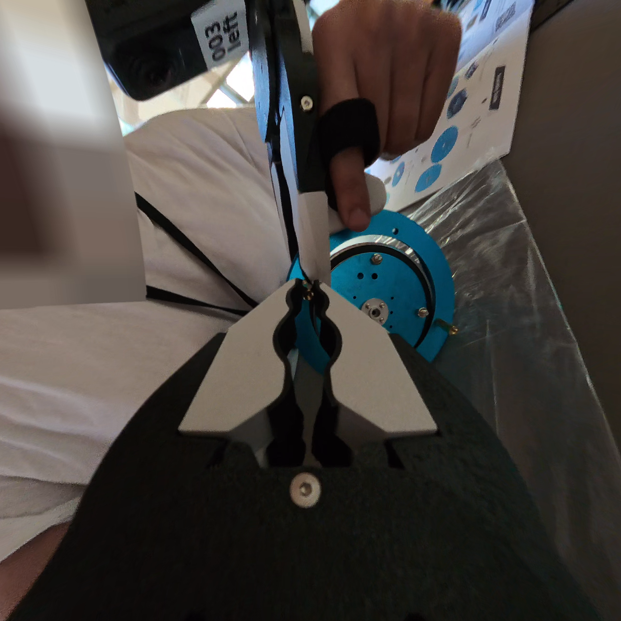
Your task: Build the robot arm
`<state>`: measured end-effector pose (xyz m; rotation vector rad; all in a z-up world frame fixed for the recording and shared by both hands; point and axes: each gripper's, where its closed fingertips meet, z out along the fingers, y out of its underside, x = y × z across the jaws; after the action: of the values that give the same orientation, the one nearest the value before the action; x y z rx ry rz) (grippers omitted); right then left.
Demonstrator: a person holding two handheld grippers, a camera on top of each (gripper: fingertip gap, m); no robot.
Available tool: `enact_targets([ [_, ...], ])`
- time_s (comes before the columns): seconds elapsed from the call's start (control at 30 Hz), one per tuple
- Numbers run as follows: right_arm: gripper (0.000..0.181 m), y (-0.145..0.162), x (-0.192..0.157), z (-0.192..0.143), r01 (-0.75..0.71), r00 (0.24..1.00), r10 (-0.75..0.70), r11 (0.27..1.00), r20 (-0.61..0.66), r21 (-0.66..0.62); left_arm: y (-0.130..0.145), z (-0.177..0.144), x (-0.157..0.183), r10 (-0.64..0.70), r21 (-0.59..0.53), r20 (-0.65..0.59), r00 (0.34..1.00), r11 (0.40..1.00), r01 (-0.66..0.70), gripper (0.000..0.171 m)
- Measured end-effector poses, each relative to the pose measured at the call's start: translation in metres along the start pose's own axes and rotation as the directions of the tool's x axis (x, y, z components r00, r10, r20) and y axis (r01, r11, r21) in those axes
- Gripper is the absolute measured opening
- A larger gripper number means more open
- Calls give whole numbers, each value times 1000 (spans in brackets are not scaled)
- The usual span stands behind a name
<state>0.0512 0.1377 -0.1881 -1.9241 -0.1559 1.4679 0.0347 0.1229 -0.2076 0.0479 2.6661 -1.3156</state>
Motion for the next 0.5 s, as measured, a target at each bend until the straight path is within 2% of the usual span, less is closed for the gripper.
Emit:
enact_targets([
  [0.1,5,0,0,2,45,999,-45,997,3,-66,0,1,0,41,-6,23,999,999,-41,14],
  [0.27,5,1,-2,5,-29,998,26,999,-55,-39,-1,3,6,77,-77,112,991,995,-69,14],
  [0.37,5,9,-8,19,-37,989,39,999,-140,20,-1,7,20,146,-154,234,961,982,-112,14],
  [0.5,11,16,-16,32,6,974,39,980,-223,198,-2,13,32,163,-202,445,880,976,-79,13],
])
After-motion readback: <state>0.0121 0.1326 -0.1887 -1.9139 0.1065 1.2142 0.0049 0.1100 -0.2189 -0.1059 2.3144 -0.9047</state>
